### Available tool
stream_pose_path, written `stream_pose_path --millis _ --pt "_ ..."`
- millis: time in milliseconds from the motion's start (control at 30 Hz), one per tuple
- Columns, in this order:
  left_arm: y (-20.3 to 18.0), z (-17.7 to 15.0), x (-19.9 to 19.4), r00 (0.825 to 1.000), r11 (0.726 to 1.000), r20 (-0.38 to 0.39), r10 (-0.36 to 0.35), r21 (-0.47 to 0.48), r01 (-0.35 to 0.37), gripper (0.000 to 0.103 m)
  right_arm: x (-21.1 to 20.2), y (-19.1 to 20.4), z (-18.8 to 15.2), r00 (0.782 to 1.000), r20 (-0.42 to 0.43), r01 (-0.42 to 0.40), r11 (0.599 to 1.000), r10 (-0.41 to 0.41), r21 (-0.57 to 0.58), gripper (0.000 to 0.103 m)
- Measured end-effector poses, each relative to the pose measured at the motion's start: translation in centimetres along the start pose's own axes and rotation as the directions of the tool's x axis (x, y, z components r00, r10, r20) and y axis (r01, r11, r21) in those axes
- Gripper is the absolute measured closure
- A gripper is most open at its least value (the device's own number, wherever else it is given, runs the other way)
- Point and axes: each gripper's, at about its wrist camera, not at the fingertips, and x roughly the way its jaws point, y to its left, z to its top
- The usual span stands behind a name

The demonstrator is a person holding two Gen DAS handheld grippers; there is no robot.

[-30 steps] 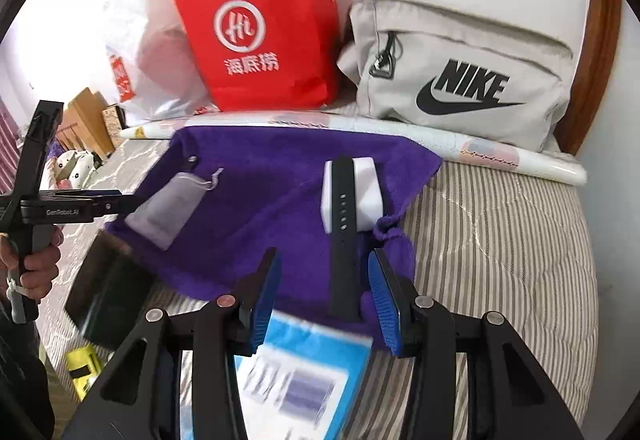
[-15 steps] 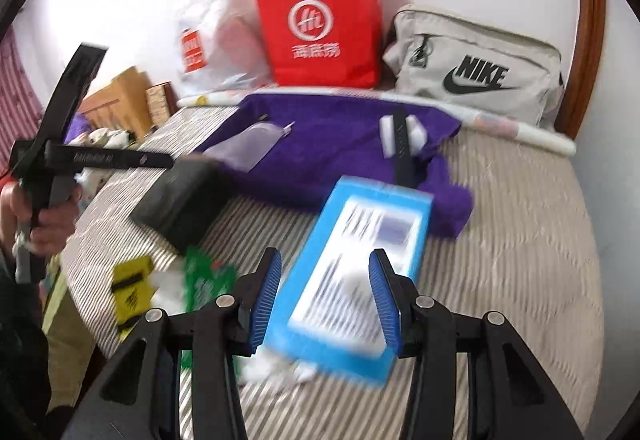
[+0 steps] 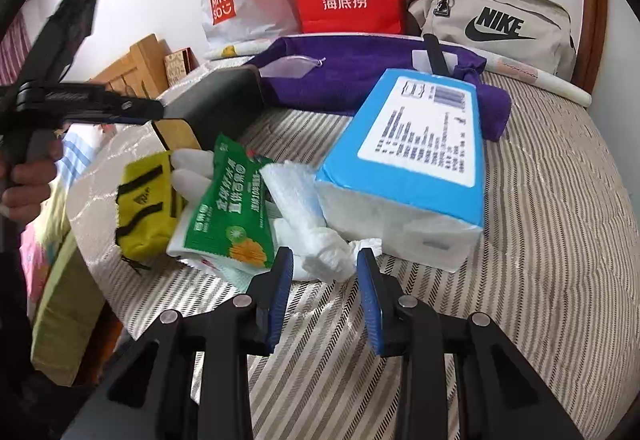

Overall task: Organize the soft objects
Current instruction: 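Move left gripper to the yellow adidas pouch while right gripper approaches the rolled white cloth, then grasp and lift the yellow pouch with left gripper while right grasps and lifts the white cloth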

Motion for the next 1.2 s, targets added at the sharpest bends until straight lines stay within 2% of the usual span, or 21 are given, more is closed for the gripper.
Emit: stream_pose_path --millis 167,233,267,367,400,533,633,833,933,1000,1200 --pt "1.2 -1.5 -0.1 1.0 0.999 0.005 0.025 -0.041 -0.024 0.04 1.6 0.4 0.0 0.999 -0.019 0.034 0.999 -0.034 -0.01 0.069" --pt "1.2 -2.0 -0.1 1.0 0.999 0.007 -0.001 -0.041 0.001 0.04 1.6 0.4 -0.2 1.0 0.002 0.028 1.0 -0.028 0.003 0.072" --pt "1.1 -2.3 -0.1 1.0 0.999 0.005 -0.015 -0.032 0.016 0.04 1.4 0.3 -0.3 1.0 0.012 0.02 1.0 -0.02 0.008 0.082" --pt "0.4 -2.9 -0.1 0.999 0.999 0.008 -0.044 -0.006 0.044 0.039 0.7 -0.1 -0.7 0.999 0.039 0.01 1.0 -0.011 0.027 0.083" --pt "0.1 -3.1 0.0 0.998 0.998 0.008 -0.055 0.003 0.055 0.035 0.4 -0.3 -0.8 0.999 0.043 0.003 0.999 -0.005 0.033 0.084" --pt "-0.4 -4.1 0.5 0.998 0.998 -0.018 -0.058 0.002 0.059 0.033 -1.1 -0.7 -1.3 0.998 0.057 0.008 0.999 -0.01 0.044 0.084" --pt "-0.1 -4.8 0.8 0.994 0.994 -0.038 -0.107 -0.035 0.106 0.032 -2.1 -0.8 -1.8 0.998 0.068 0.01 0.999 -0.014 0.046 0.084" --pt "-0.3 -6.2 1.3 0.986 0.983 -0.085 -0.143 -0.126 0.131 0.031 -2.8 -1.5 -2.9 0.998 0.06 0.018 0.997 -0.022 0.071 0.084" --pt "-0.3 -6.2 2.4 0.977 0.969 -0.111 -0.18 -0.191 0.156 0.031 -2.8 -1.6 -3.1 0.998 0.056 0.019 0.997 -0.023 0.071 0.084" --pt "-0.7 -5.9 2.9 0.973 0.966 -0.115 -0.198 -0.188 0.174 0.031 -2.7 -1.6 -3.1 0.999 0.051 0.015 0.997 -0.018 0.07 0.084" --pt "-2.6 -3.8 3.8 0.988 0.985 -0.115 -0.103 -0.149 0.086 0.03 -2.9 -2.2 -3.0 0.998 0.055 0.029 0.998 -0.033 0.062 0.083"
